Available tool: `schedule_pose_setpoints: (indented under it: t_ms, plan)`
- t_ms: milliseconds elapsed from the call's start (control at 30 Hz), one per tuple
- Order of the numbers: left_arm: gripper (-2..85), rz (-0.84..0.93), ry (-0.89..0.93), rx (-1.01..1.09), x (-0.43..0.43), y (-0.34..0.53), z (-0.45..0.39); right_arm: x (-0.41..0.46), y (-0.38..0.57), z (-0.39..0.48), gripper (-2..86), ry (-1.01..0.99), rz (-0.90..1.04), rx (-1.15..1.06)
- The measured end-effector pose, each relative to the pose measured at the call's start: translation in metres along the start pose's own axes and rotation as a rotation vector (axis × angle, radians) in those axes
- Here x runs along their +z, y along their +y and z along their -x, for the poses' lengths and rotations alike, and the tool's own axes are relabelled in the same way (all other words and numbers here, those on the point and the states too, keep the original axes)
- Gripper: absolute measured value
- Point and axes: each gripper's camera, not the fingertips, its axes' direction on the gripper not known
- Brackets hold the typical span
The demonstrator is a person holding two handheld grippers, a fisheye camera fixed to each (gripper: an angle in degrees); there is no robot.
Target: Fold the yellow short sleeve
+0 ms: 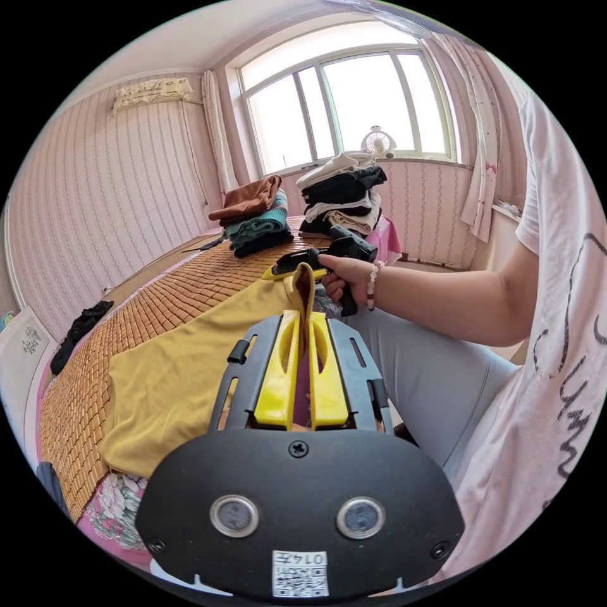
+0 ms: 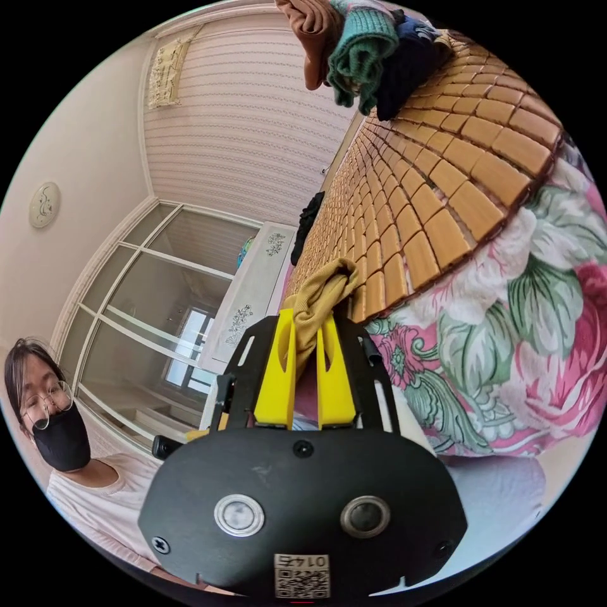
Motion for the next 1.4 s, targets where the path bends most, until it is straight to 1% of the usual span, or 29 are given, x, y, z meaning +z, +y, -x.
schedule_pose_setpoints:
  t_ms: [67,200,300,367,533,667,767,833,900,967,1033,1067,1233,1400]
  plan:
    - [0.0,0.0,-0.013,-0.017,-0.001,0.0,0.001,-0.002,-0.003,0.002,3.4,-0.016,0.007,-0.016]
    - [0.0,-0.033,0.013,-0.042,0.003,-0.009,0.005,-0.016,-0.011,0.019,1.9,0.027,-0.015,-0.073]
    - [-0.1,-0.07,0.086,-0.082,0.015,-0.024,0.011,-0.039,-0.018,0.031,1.4,0.055,-0.051,-0.103]
    - [-0.2,-0.087,0.172,-0.13,0.03,-0.037,0.014,-0.058,-0.021,0.039,1.3,0.087,-0.076,-0.12]
    - [-0.2,-0.126,0.276,-0.155,0.052,-0.057,0.013,-0.116,-0.016,0.059,1.2,0.221,-0.125,-0.133]
    - [-0.2,-0.141,0.372,-0.215,0.062,-0.055,0.016,-0.134,-0.005,0.071,1.3,0.281,-0.132,-0.116]
    - [-0.2,-0.159,0.381,-0.223,0.06,-0.045,0.02,-0.123,-0.004,0.084,1.4,0.325,-0.095,-0.132]
    - [-0.2,-0.181,0.374,-0.235,0.054,-0.039,0.025,-0.1,-0.01,0.102,1.6,0.352,-0.072,-0.187]
    - [-0.2,-0.204,0.326,-0.257,0.047,-0.033,0.033,-0.076,-0.021,0.118,1.7,0.36,-0.048,-0.23]
    - [-0.3,-0.221,0.24,-0.323,0.037,-0.023,0.052,-0.042,-0.035,0.135,1.8,0.373,-0.001,-0.285]
    - [-0.3,-0.228,0.199,-0.382,0.031,-0.014,0.07,0.014,-0.058,0.153,1.9,0.408,0.099,-0.321]
    - [-0.3,-0.22,0.167,-0.401,0.028,-0.009,0.081,0.029,-0.064,0.156,2.0,0.413,0.126,-0.322]
    - [-0.2,-0.152,0.014,-0.49,0.024,0.015,0.124,0.164,-0.099,0.168,2.6,0.469,0.308,-0.333]
    - [0.5,-0.101,-0.013,-0.593,0.029,0.039,0.156,0.249,-0.109,0.168,4.4,0.574,0.402,-0.338]
